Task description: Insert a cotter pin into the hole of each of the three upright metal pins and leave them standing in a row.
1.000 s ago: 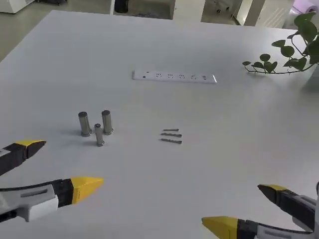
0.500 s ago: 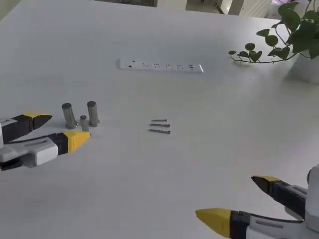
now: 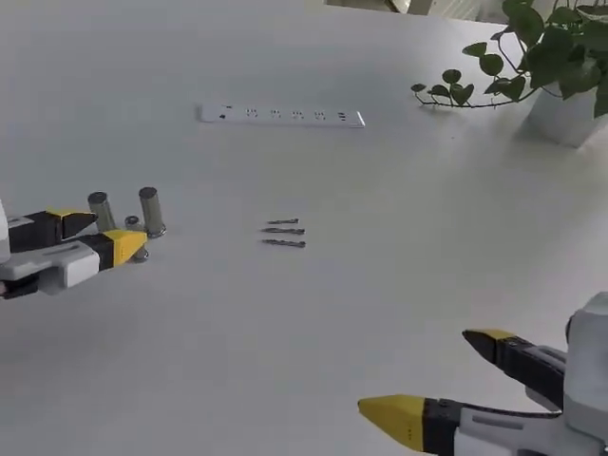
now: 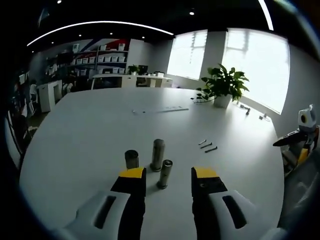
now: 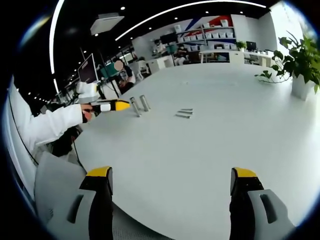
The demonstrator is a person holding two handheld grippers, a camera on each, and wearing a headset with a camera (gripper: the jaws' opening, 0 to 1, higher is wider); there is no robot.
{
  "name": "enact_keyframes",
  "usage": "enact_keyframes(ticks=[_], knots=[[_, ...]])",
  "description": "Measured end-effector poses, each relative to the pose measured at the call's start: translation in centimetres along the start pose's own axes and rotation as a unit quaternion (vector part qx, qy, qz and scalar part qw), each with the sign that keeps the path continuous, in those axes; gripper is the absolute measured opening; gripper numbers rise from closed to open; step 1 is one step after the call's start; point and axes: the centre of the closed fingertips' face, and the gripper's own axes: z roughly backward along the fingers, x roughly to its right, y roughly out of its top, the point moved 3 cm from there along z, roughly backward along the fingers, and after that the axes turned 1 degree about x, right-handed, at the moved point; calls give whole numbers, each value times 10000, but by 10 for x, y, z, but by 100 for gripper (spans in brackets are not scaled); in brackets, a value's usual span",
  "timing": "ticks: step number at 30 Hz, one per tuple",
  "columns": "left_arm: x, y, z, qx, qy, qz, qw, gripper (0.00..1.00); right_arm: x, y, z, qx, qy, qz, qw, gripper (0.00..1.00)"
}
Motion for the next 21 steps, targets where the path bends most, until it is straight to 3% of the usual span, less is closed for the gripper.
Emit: enact_keyframes(ticks=[7, 11, 15, 21], knots=[[-2, -3, -12, -75, 24, -61, 10000, 25, 1, -2, 2, -16, -46, -40, 10000, 96], [-8, -6, -17, -162, 242, -119, 9995, 24, 2, -1, 3, 8, -63, -76, 10000, 96], [-7, -9, -19, -202, 175, -81, 9996, 18, 2, -4, 3, -43, -42, -63, 10000, 96], [-5, -3, -23, -87, 111, -67, 9999, 13, 0, -5, 2, -68, -3, -88, 9999, 96]])
